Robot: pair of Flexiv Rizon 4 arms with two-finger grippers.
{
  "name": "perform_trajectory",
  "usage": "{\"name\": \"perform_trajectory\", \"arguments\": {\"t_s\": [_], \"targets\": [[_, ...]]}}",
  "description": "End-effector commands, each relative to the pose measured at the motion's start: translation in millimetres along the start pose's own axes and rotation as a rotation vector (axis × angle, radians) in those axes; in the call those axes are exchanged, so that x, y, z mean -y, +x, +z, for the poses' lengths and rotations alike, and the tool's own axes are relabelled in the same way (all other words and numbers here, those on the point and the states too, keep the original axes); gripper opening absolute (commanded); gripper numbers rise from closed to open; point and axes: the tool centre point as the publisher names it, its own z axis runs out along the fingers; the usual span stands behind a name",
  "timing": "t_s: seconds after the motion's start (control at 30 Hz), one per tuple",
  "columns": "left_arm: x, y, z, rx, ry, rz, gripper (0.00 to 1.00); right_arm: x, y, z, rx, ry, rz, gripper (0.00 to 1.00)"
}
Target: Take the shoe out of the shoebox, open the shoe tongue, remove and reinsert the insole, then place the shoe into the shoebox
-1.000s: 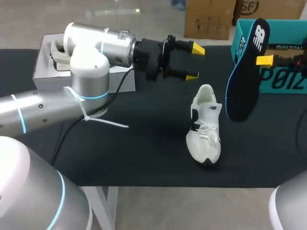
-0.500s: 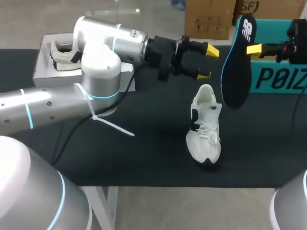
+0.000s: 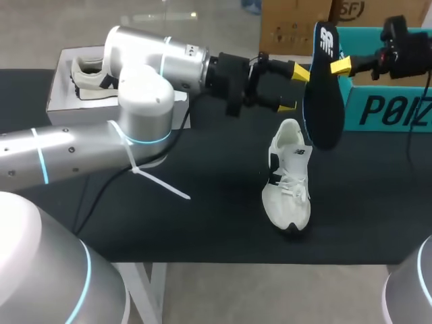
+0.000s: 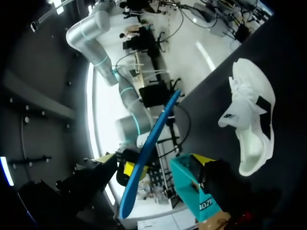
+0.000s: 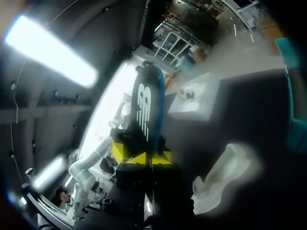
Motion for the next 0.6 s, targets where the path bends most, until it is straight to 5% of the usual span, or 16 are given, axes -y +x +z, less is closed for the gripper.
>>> {"name": "perform_trajectory", "arguments": {"t_s": [0.03, 0.6], "targets": [[-2, -1.0, 7, -0.007, -0.013, 0.006, 1.00, -1.6, -1.8, 7, -0.012, 0.054, 0.003, 0.00], [-9, 1.5, 21, -0.025, -0.034, 0.029, 1.00, -3.5, 7.1, 16, -0.036, 0.051, -0.014, 0.00]]}}
